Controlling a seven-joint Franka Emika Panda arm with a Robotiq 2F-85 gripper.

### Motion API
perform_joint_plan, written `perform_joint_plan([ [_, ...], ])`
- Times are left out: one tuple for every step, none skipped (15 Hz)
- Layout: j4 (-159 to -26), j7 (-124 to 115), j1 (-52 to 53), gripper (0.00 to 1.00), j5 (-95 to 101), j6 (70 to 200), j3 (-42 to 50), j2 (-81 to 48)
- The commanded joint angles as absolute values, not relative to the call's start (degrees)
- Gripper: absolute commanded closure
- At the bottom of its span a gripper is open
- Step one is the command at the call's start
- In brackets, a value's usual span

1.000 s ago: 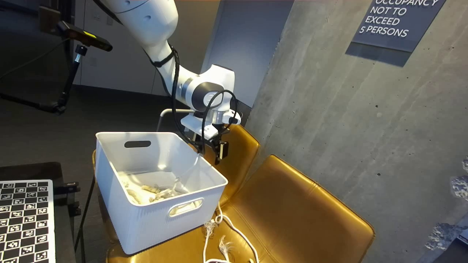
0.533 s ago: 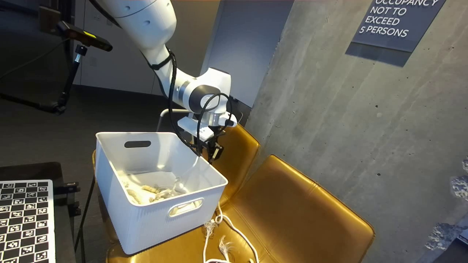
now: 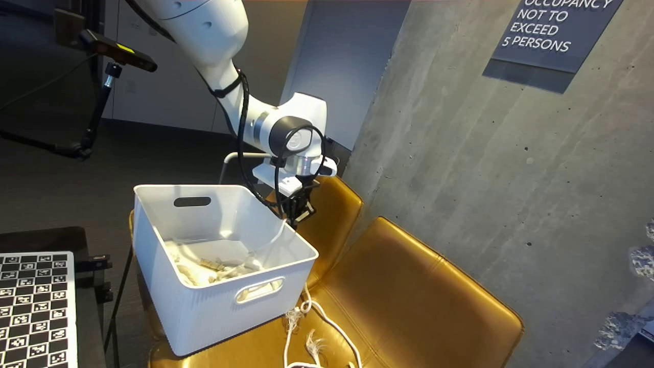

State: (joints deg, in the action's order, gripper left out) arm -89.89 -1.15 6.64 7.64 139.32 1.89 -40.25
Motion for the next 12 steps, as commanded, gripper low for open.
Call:
perform_joint_plan([
  [-93.12,-3.98,7.85,0.99,9.39,138.09,2.95,-35.08],
  [-93.78,-4.11,7.89,0.99,9.55,138.15,2.93,-33.84],
  [-94.89,-4.29,8.06,0.99,9.95,138.25,3.01,-31.91],
  [-97.03,-4.59,8.35,0.99,10.49,138.47,3.10,-28.95],
  [-99.63,-4.79,8.54,0.99,11.17,138.74,3.09,-25.69],
  [-102.60,-4.68,8.42,0.99,11.66,139.59,2.78,-22.41],
  [-105.14,-3.77,7.87,0.99,11.53,140.44,2.00,-19.63],
  [-107.61,-3.05,7.56,0.99,11.31,140.99,1.40,-16.55],
  [-110.13,-1.75,7.08,0.99,10.70,141.89,0.61,-13.39],
  [-112.61,-0.65,6.79,0.99,10.28,142.45,-0.07,-10.10],
  [-114.87,0.50,6.56,0.99,9.82,143.29,-0.71,-6.92],
  [-117.06,1.60,6.45,0.99,9.30,144.00,-1.34,-3.76],
])
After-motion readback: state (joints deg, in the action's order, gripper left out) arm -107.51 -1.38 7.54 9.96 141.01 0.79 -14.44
